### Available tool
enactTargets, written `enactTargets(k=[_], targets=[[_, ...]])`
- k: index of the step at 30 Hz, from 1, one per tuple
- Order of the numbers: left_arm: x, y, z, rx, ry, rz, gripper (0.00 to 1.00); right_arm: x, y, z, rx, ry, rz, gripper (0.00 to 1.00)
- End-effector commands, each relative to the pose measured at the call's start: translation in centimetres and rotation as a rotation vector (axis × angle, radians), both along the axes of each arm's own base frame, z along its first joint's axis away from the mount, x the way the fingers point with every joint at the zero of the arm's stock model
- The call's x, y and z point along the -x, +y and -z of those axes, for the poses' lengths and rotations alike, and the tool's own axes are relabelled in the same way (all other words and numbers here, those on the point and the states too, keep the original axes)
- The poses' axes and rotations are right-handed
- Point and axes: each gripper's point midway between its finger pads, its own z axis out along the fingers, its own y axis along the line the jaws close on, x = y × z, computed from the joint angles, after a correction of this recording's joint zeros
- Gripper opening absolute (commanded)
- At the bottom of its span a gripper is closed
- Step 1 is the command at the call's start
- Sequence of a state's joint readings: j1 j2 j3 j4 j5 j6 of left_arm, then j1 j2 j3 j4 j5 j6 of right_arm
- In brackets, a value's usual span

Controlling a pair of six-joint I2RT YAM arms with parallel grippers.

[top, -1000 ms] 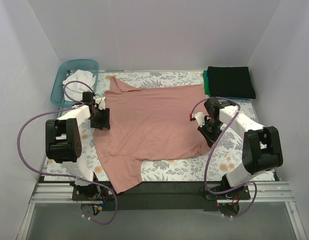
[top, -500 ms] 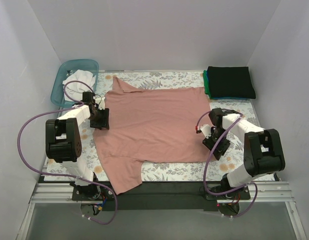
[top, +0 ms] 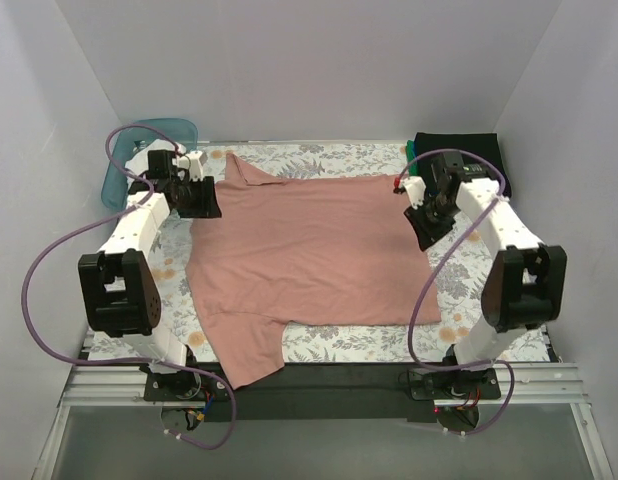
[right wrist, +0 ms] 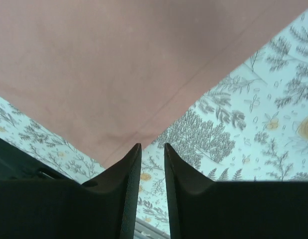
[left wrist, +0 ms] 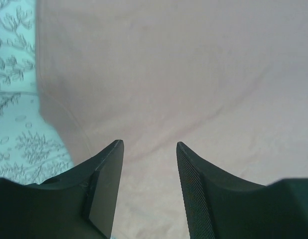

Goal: Fold and stack the t-shirts
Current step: Flatten the tshirt out

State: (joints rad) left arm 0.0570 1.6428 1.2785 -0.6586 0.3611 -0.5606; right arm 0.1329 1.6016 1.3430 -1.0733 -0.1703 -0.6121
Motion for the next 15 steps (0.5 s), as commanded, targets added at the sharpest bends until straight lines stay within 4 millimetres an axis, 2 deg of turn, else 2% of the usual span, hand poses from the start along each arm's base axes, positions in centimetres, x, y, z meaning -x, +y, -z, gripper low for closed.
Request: enactTargets(k=[1, 2, 3, 4, 5, 6, 7, 8, 9, 10, 12, 13, 15], targets=[[-3.2, -0.8, -0.5, 0.078, -0.052, -0.028, 0.45, -5.1, 3.1, 0.9, -0.134, 0.003, 0.071, 0.30], [-4.8, -0.7, -1.3, 0.094, -0.077, -0.054, 0.43, -6.3, 3.4, 1.0, -0.147, -0.011, 0.087, 0.30], [-5.5, -0.7, -0.6, 0.099, -0.061, -0.063, 0.42, -7.6, 3.7, 1.1, -0.157, -0.024, 0.120, 0.30], [-6.3, -0.7, 0.8, 0.103, -0.036, -0.071, 0.41, -8.8, 4.0, 2.2, -0.159, -0.012, 0.132, 0.30], [-7.4, -0.5, 1.1, 0.104, -0.046, -0.091, 0.40, -11.1, 4.3, 1.4, -0.171, -0.071, 0.139, 0.30], [-8.3, -0.4, 0.8, 0.113, -0.059, -0.110, 0.40, -12.3, 4.4, 1.6, -0.174, -0.083, 0.166, 0.30], [-8.8, -0.4, 2.1, 0.118, -0.038, -0.118, 0.40, -13.2, 4.5, 3.1, -0.167, -0.066, 0.178, 0.30], [-9.5, -0.3, 2.3, 0.118, -0.049, -0.131, 0.40, -15.1, 4.7, 2.3, -0.177, -0.109, 0.188, 0.30], [-10.1, -0.3, 2.1, 0.124, -0.058, -0.139, 0.39, -15.9, 4.8, 2.7, -0.177, -0.112, 0.199, 0.30], [-10.4, -0.3, 2.7, 0.122, -0.049, -0.141, 0.39, -16.4, 4.8, 4.2, -0.169, -0.084, 0.212, 0.29], [-10.8, 0.0, 4.4, 0.109, -0.023, -0.153, 0.38, -18.0, 5.0, 4.6, -0.168, -0.108, 0.215, 0.29], [-10.9, 0.0, 5.0, 0.103, -0.014, -0.151, 0.38, -18.5, 4.8, 6.0, -0.155, -0.092, 0.221, 0.29], [-10.8, 0.6, 6.9, 0.075, 0.021, -0.173, 0.37, -19.6, 4.7, 6.7, -0.146, -0.103, 0.224, 0.29]])
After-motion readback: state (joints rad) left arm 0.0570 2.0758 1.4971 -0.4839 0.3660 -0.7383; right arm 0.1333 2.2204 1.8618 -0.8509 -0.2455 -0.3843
